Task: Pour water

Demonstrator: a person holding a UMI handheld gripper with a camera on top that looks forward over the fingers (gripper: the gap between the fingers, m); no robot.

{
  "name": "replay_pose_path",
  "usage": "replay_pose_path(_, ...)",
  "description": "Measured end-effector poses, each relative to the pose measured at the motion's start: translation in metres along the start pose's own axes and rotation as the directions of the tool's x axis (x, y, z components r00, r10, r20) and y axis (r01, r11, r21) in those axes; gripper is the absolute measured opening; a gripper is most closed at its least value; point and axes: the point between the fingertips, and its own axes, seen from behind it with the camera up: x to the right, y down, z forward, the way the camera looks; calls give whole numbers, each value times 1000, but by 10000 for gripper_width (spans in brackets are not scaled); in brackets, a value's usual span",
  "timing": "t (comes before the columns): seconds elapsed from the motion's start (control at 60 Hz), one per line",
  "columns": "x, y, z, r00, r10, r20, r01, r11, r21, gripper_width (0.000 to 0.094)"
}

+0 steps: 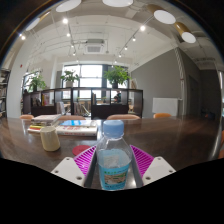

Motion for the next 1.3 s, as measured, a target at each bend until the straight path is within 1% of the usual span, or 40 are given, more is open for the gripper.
replay_pose_path(0.017,-1,1,2,1000,4,5,-4,1000,-1,549)
replay_pose_path(0.067,-2,-2,3,1000,2,11,-2,1000,18,524)
replay_pose_path(0.15,-5,-1,6,999,-25,21,24,999,28,472)
replay_pose_path(0.2,-4,-4,4,999,-27,19,26,999,39,417)
replay_pose_path(0.217,-7,-2,7,999,-30,22,29,999,43,416)
replay_pose_path(0.3,-11,-3,9,998,-44,35,42,998,53,351)
replay_pose_path(0.317,-11,-3,10,998,-43,35,41,998,55,322)
replay_pose_path(0.45,-9,-2,8,999,-33,28,32,998,50,322)
replay_pose_path(0.533,-10,-4,8,997,-69,16,69,997,32,322)
replay_pose_path(0.617,-10,-11,17,984,-180,1,180,983,17,319)
replay_pose_path(0.7,-20,-29,31,941,-338,-11,338,941,7,321)
replay_pose_path(0.767,-41,-46,46,866,-500,-36,500,866,11,321)
replay_pose_path(0.833,-61,-60,67,758,-649,-55,651,759,23,322)
replay_pose_path(0.917,-87,-81,87,578,-810,-98,815,578,31,323)
replay_pose_path(1.0,-106,-100,97,377,-916,-134,926,376,35,322)
replay_pose_path(1.133,-145,-109,118,88,-981,-175,996,82,45,322)
replay_pose_path(1.233,-166,-108,129,-102,-974,-202,992,-113,46,322)
replay_pose_path(1.3,-178,-104,134,-203,-956,-213,975,-217,47,321)
